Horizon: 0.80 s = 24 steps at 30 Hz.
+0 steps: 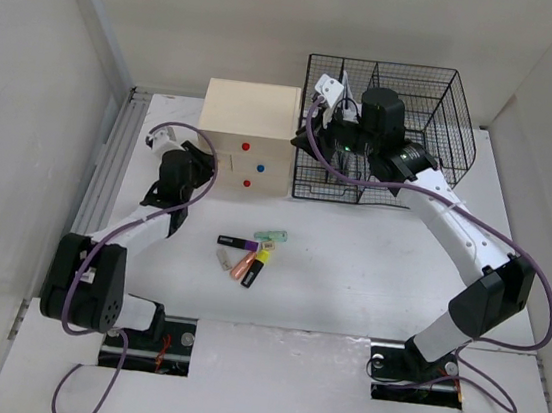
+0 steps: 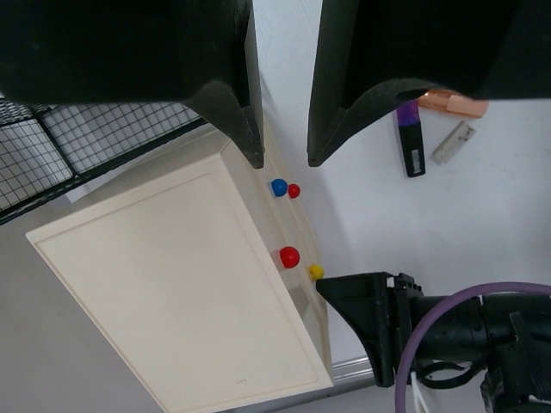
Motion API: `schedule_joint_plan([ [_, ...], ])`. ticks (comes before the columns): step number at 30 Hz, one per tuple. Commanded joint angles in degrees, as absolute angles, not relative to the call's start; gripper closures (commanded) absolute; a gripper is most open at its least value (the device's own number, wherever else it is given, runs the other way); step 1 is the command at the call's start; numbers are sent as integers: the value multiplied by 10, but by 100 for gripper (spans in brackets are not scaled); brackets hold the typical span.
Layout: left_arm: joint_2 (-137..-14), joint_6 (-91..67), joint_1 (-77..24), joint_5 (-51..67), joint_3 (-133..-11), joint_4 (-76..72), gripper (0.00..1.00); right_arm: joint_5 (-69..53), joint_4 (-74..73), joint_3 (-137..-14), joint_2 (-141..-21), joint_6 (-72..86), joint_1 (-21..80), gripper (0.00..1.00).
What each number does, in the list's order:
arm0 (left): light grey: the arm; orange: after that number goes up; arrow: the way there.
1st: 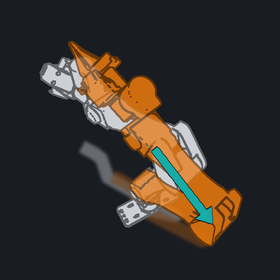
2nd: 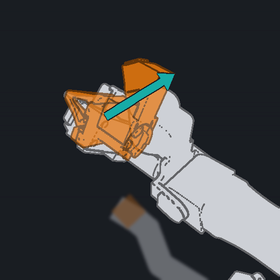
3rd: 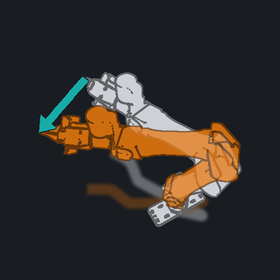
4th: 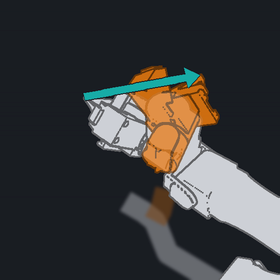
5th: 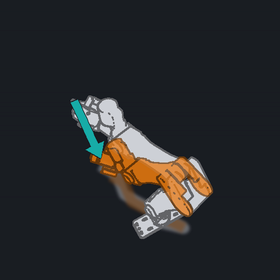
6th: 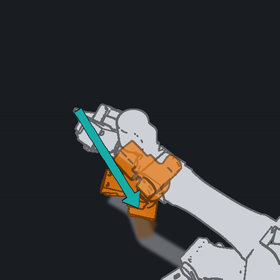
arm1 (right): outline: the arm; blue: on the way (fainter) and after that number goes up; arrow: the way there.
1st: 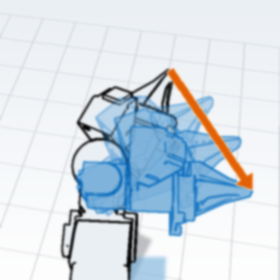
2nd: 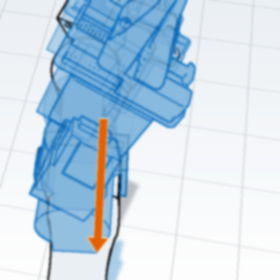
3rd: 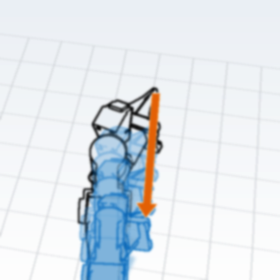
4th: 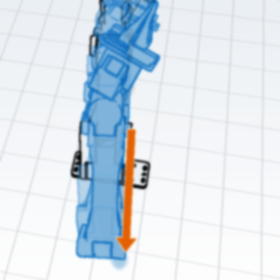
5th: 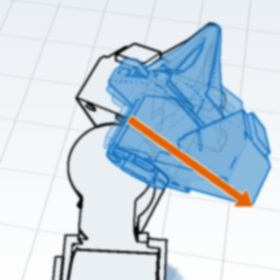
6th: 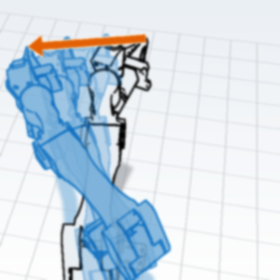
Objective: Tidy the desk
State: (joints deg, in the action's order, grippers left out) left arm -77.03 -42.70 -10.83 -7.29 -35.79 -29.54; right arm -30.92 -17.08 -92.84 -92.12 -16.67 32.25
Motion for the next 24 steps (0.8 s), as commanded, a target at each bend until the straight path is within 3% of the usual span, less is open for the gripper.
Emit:
schedule_joint_plan([
  [1,-751,-417,-104,-93,-370,-320,67,-327,-137,-927,-908,-160,319,67],
  [24,-776,-422,-104,-49,-375,-326,65,-327,-137,-922,-908,-160,314,65],
])
